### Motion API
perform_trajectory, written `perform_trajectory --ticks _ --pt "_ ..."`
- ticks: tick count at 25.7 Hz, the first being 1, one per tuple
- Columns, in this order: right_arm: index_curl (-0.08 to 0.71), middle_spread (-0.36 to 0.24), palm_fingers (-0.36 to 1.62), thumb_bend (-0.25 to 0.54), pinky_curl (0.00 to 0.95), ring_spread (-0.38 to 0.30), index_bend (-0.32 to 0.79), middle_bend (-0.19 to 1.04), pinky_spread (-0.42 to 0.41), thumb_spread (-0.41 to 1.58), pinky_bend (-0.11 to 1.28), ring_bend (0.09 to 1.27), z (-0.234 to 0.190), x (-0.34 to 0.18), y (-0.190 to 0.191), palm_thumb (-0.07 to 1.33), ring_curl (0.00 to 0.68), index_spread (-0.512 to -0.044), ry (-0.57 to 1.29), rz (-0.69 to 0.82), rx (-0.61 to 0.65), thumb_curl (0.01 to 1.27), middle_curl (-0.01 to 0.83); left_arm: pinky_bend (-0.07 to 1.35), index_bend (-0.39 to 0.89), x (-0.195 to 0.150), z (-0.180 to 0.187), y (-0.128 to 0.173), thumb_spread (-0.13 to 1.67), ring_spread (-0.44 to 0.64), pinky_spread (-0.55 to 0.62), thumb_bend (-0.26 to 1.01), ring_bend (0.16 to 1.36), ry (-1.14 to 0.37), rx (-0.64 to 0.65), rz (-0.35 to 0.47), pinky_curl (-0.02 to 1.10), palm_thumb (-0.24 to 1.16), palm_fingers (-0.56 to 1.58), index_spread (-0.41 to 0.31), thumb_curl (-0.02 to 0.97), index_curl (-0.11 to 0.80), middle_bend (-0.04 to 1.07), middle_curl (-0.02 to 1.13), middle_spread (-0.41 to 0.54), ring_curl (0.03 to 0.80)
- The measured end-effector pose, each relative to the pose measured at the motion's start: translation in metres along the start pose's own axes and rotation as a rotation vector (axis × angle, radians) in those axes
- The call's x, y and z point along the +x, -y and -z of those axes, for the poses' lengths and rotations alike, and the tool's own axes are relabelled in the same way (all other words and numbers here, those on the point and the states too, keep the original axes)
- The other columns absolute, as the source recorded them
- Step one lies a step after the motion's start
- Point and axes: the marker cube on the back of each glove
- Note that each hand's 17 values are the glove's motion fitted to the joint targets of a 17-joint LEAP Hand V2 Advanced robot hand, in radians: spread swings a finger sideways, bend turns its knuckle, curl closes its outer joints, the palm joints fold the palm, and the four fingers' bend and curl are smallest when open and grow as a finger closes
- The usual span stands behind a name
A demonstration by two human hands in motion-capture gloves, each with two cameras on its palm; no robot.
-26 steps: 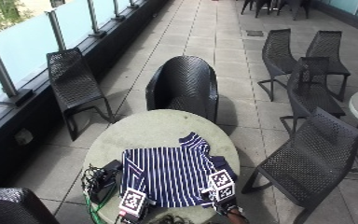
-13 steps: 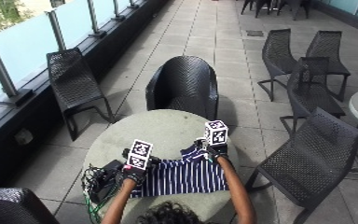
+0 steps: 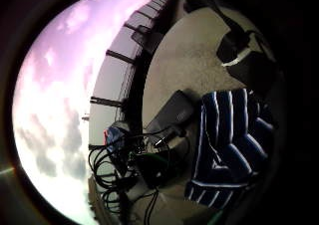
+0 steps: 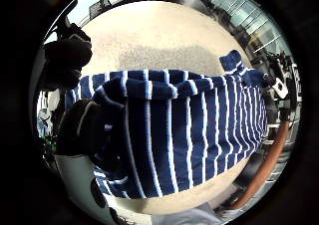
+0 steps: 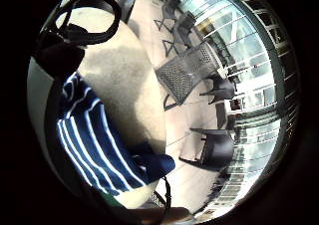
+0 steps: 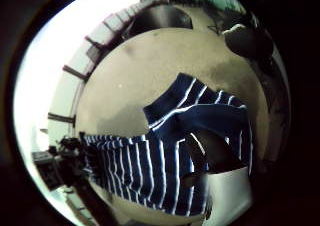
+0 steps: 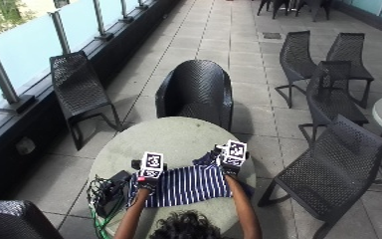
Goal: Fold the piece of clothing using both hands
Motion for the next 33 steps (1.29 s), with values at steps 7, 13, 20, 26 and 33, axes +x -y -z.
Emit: perform_trajectory --ticks 7,13,20,26,33 --pt "0.298 -0.167 0.64 -0.099 0.377 -0.101 0.07 0.29 0.021 1.04 0.44 0.49 -0.053 0.083 -0.113 0.61 0.368 -0.309 0.226 -0.291 -0.196 0.26 0.395 0.21 0.18 0.043 -0.052 -0.042 1.26 -0.27 0.06 0.05 0.58 -0.167 0.005 -0.127 0.3 0.62 0.8 -0.25 0.277 0.42 0.33 0.46 -0.29 0.388" --pt "0.241 -0.067 0.36 -0.038 0.374 0.0 0.02 0.23 0.158 1.1 0.41 0.57 -0.083 0.091 -0.125 0.5 0.379 -0.287 0.0 -0.291 -0.259 0.25 0.382 0.38 0.15 0.05 -0.029 -0.07 1.38 0.07 0.23 -0.07 0.4 -0.27 -0.113 -0.193 0.38 0.31 0.29 -0.15 0.186 0.417 0.12 0.41 -0.061 0.369" --pt "0.194 -0.166 0.83 0.082 0.253 -0.131 0.06 0.55 0.183 1.18 0.14 0.76 -0.087 0.091 -0.082 0.72 0.373 -0.323 0.148 -0.286 -0.001 0.29 0.458 0.38 0.14 0.073 -0.024 -0.056 1.37 0.26 0.35 -0.04 0.41 -0.265 -0.011 -0.155 0.35 0.12 0.29 -0.102 0.146 0.38 0.16 0.35 0.019 0.296" --pt "0.205 -0.19 1.19 0.169 0.325 -0.169 0.07 0.52 -0.034 1.1 0.38 0.85 -0.018 0.023 -0.061 0.96 0.435 -0.314 0.802 -0.171 0.074 0.36 0.466 0.39 0.15 0.076 -0.028 -0.075 1.4 0.33 0.39 -0.02 0.43 -0.466 -0.267 -0.165 0.35 0.07 0.28 -0.084 0.138 0.37 0.17 0.34 0.048 0.295" --pt "0.207 -0.2 1.17 0.075 0.395 -0.203 0.07 0.46 -0.204 0.84 0.53 0.82 0.011 -0.132 -0.065 0.96 0.463 -0.306 0.75 0.239 -0.011 0.43 0.466 0.33 0.14 0.01 -0.025 -0.032 1.46 0.29 0.41 0.06 0.5 -0.639 0.128 0.084 0.34 0.2 0.39 -0.068 0.175 0.361 0.2 0.35 0.031 0.304"
